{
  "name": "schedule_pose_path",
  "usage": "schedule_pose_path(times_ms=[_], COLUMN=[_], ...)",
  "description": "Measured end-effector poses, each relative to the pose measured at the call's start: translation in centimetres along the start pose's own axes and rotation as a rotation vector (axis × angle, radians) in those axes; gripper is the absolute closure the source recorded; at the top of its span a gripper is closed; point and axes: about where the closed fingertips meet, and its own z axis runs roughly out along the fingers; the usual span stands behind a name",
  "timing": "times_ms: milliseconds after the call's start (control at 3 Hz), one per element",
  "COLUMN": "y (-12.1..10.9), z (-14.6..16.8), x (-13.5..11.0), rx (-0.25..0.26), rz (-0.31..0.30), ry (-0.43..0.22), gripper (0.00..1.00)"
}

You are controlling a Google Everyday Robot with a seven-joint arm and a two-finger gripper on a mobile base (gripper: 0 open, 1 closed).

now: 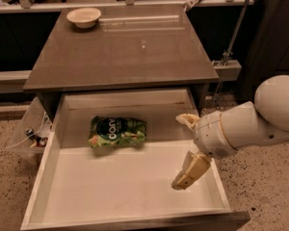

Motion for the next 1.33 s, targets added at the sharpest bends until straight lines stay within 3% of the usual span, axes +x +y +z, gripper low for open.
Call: schedule_pose_path(times_ms=[333,667,1000,1333], y=[-0.5,-2.4,-2.3,-2.9], z=[0.1,-0.1,0.4,2.0], x=[0.3,0.3,0.6,0.0], rx=[0.149,0.234,0.262,0.323], rz=[0.094,0.101,0.127,0.19], ry=[0.007,0.002,0.035,0.071], gripper=[0.0,0.0,0.0,0.0])
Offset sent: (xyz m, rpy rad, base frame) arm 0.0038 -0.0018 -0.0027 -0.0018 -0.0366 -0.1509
